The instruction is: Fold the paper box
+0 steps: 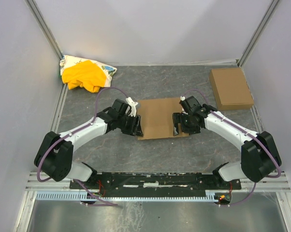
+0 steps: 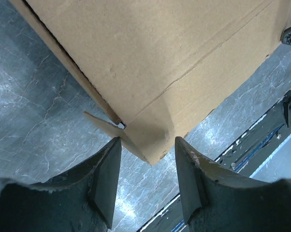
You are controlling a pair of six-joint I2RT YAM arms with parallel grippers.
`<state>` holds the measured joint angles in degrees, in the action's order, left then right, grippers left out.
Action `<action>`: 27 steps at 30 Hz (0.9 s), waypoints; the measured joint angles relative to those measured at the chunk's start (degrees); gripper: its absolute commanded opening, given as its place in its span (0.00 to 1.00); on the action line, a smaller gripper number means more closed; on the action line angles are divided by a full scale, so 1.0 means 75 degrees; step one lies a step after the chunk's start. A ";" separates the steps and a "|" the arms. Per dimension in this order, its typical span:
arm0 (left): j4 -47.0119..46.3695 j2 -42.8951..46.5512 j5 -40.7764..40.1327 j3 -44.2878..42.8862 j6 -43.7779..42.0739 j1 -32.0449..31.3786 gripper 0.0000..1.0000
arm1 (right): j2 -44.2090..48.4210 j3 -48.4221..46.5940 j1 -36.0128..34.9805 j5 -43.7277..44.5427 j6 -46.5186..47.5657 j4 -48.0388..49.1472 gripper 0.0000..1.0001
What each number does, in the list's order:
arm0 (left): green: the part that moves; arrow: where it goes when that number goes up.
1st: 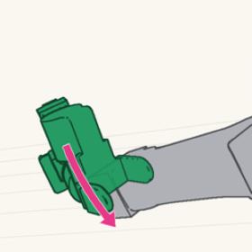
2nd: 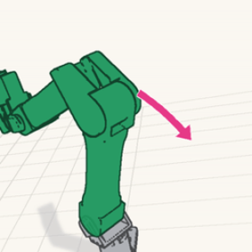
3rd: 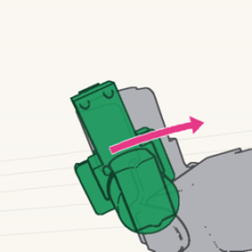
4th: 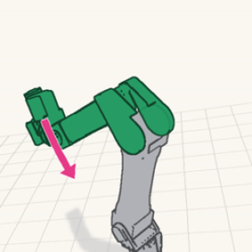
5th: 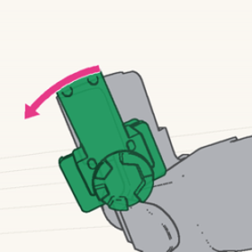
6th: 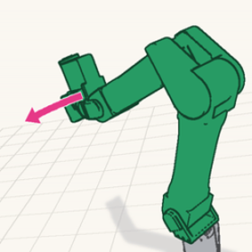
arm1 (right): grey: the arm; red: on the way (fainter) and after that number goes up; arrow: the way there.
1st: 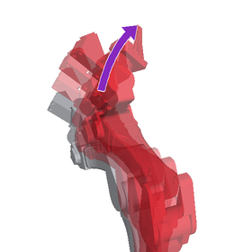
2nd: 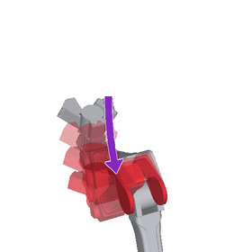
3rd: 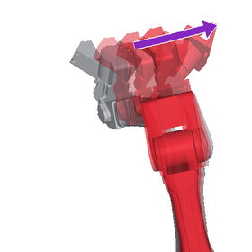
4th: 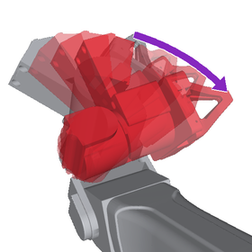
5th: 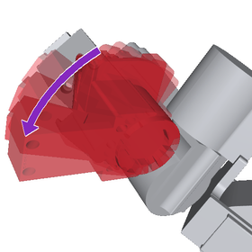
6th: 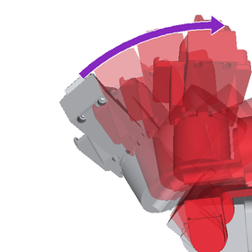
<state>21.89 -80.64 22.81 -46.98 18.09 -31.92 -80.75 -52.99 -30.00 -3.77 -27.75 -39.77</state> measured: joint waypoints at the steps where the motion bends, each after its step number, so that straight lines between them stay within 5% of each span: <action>1: -0.0026 -0.0009 0.0003 0.0000 0.0009 0.0000 0.56 | 0.0000 0.0000 0.0000 -0.0032 -0.0003 0.0015 0.88; 27: 0.1017 -0.0571 0.0402 -0.1000 -0.0052 0.0012 0.48 | 0.0000 -0.0003 0.0009 -0.0087 -0.0061 -0.0038 0.87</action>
<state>29.52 -84.93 25.82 -54.48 17.69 -31.83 -80.75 -53.01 -29.93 -4.43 -28.21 -40.05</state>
